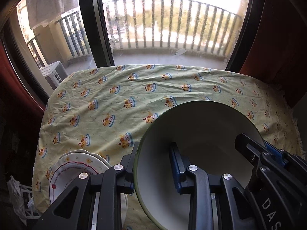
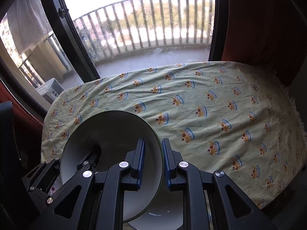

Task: Organize plates and bowls
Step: 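Lift the bowl with both grippers and carry it toward the other bowls, then lower the bowl into the other white bowls and open both grippers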

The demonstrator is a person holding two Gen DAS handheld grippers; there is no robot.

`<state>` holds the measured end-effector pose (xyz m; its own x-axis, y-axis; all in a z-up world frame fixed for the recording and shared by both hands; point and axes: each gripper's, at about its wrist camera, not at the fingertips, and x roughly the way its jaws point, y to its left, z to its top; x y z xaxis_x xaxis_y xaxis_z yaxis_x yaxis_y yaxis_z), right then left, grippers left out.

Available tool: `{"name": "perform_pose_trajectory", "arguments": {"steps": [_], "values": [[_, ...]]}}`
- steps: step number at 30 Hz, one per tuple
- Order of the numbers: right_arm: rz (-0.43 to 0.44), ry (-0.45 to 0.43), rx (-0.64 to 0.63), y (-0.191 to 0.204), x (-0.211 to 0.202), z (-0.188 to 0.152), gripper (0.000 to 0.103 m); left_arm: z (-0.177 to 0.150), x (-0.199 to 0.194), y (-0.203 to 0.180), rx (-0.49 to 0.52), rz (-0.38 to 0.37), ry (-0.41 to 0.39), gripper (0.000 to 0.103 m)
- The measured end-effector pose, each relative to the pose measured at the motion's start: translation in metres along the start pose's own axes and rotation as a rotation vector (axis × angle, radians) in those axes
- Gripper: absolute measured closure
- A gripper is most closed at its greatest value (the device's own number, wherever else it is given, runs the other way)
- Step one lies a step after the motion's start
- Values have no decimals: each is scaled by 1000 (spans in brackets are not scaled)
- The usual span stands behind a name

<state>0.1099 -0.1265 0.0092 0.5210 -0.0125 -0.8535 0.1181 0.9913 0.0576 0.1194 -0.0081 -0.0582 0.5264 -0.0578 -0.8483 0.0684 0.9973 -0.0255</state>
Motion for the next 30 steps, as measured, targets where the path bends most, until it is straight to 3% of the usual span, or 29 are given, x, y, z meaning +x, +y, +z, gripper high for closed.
{"name": "perform_pose_trajectory", "arguments": {"steps": [11, 22, 30], "values": [[23, 86, -71, -31, 12, -30, 82, -38, 13, -22, -27, 42, 74, 75], [59, 211, -145, -25, 41, -54, 82, -66, 30, -14, -63, 90, 181, 75], [50, 202, -156, -24, 40, -58, 82, -70, 28, -13, -88, 82, 177, 76]]}}
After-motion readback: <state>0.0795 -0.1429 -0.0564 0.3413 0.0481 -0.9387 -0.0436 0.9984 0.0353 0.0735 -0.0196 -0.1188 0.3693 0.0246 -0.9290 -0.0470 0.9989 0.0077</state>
